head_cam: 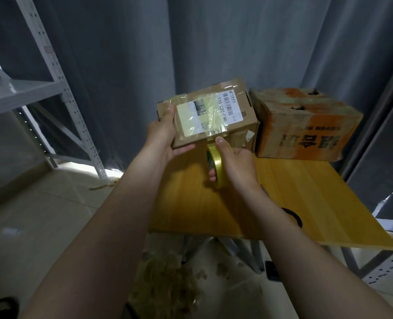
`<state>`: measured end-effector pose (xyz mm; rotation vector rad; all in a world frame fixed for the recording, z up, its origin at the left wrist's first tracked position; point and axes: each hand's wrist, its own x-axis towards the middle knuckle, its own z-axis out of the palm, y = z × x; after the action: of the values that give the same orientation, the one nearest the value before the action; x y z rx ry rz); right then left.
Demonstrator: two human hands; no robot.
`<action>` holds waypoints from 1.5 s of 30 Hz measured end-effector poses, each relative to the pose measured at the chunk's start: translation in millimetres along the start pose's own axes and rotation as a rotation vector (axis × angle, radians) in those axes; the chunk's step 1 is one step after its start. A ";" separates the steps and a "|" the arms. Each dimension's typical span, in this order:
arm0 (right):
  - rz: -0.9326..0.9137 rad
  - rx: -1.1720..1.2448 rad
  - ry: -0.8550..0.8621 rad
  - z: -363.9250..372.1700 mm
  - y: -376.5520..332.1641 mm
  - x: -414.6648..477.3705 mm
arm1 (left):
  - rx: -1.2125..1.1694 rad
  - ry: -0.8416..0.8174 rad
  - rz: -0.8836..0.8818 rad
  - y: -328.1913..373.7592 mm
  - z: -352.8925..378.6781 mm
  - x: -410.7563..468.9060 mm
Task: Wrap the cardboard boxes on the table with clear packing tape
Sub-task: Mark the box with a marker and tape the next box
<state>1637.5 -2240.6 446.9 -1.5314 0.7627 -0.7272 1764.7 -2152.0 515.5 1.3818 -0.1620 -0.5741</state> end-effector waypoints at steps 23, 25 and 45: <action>-0.104 0.065 0.098 -5.8 -14.7 -5.8 | 0.132 -0.328 0.024 -22.8 -12.7 16.9; -0.074 0.073 0.079 -8.5 -16.7 -4.7 | 0.129 -0.387 0.075 -26.0 -15.4 15.2; -0.140 0.180 -0.105 -13.8 -22.2 -3.8 | -0.106 -0.086 0.202 -42.7 -10.2 25.5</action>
<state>1625.4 -2244.1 470.2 -1.4561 0.5016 -0.7907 1778.6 -2158.4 467.1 1.2217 -0.3321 -0.4668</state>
